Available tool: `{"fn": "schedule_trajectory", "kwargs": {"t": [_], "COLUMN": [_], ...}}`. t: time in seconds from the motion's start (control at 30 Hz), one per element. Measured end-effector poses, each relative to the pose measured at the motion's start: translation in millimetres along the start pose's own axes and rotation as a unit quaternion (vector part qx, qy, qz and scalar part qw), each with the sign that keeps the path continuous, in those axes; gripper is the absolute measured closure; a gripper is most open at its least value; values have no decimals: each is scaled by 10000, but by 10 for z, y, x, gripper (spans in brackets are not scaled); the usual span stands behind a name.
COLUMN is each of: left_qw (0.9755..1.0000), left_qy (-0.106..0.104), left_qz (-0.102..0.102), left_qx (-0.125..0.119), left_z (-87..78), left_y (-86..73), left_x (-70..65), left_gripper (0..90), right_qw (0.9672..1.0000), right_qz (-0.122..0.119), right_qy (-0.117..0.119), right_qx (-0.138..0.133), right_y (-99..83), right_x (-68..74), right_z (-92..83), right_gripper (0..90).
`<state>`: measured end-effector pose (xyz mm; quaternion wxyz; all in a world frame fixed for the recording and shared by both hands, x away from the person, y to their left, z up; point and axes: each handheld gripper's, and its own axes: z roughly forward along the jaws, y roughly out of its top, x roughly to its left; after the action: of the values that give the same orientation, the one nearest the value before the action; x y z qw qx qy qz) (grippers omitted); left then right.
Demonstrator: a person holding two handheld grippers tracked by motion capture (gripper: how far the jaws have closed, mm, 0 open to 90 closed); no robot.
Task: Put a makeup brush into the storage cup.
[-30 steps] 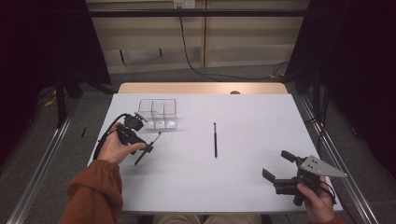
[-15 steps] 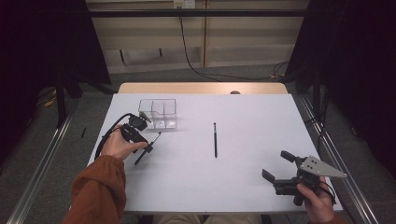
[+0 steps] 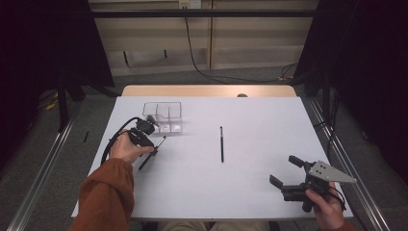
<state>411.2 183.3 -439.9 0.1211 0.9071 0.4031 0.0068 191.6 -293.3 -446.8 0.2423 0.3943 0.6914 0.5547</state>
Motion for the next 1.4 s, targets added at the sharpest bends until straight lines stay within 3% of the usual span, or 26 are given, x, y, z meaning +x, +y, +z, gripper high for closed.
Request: {"fn": "schedule_trajectory", "kwargs": {"t": [0.1,0.23,0.63,0.97,1.4], "left_qw": [10000,9998,9991,9992,9996], "left_qy": [27,205,342,250,16], "left_qz": [-25,20,14,-25,-137], "left_qx": [-65,20,261,297,249], "left_z": [15,57,78,83,72], "left_y": [5,18,77,84,73], "left_x": [-5,-43,-83,-79,-19], "left_gripper": [680,708,731,841,843], "right_qw": [10000,10000,10000,10000,9999], "right_qz": [0,6,-23,-38,-45], "right_qy": [24,38,85,82,96], "right_qx": [-2,-2,35,18,68], "right_y": [1,1,-4,-2,-11], "right_x": [2,4,9,11,14], "right_z": [0,1,14,0,0], "right_gripper": [0,0,0,0,0]}}
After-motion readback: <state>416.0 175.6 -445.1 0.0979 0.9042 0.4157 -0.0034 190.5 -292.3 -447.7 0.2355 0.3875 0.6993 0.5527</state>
